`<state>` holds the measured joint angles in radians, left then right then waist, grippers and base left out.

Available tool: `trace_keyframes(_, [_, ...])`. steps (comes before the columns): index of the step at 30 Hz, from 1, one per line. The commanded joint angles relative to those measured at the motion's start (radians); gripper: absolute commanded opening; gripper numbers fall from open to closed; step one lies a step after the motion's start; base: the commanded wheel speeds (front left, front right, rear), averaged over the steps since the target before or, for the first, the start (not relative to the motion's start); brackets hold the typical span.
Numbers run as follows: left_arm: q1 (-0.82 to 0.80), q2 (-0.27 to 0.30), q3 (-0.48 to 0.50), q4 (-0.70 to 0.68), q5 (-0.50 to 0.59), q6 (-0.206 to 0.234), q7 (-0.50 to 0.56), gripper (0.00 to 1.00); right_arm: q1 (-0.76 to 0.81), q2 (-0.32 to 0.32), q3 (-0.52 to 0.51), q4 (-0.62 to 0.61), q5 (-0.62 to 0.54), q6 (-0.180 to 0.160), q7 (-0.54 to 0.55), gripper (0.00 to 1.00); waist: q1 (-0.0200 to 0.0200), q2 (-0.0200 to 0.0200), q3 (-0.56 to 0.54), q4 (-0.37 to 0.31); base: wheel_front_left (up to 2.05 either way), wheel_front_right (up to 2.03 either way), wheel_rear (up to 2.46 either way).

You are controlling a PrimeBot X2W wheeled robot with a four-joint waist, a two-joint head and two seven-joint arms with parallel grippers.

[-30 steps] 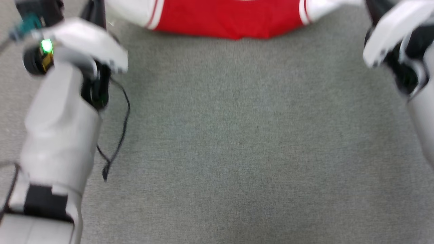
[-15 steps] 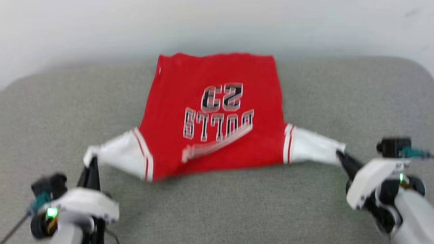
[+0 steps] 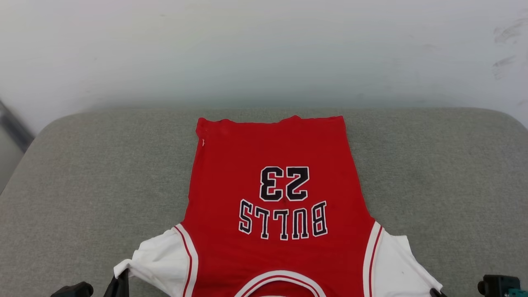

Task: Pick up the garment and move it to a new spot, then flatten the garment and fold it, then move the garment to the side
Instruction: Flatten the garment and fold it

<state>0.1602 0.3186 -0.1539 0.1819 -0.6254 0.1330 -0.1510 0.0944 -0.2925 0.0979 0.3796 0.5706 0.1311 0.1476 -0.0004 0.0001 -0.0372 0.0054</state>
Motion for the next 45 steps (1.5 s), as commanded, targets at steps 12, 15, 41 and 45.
trace_keyframes(12, [-0.043,0.020,-0.044,-0.161,0.064,0.026,0.013,0.00,-0.113,0.083,-0.218,-0.227,-0.119,-0.001,0.112,1.00,0.0004,-0.0001,0.063,0.035,0.00,0.00,0.00])
trace_keyframes(15, [-0.086,0.014,-0.058,-0.198,0.079,0.021,0.009,0.00,-0.244,0.075,-0.252,-0.195,-0.124,-0.001,0.160,1.00,0.0004,-0.0001,0.127,0.057,0.00,0.00,0.00])
trace_keyframes(41, [-0.483,-0.116,-0.196,-0.254,0.149,-0.088,-0.088,0.00,-1.280,-0.047,-0.241,0.335,-0.283,0.000,0.638,1.00,0.0004,-0.0001,0.659,0.305,0.00,0.00,0.00])
trace_keyframes(45, [-0.496,-0.128,-0.205,-0.242,0.154,-0.097,-0.097,0.00,-1.321,-0.041,-0.240,0.384,-0.305,0.000,0.685,1.00,0.0004,-0.0001,0.687,0.326,0.00,0.00,0.00])
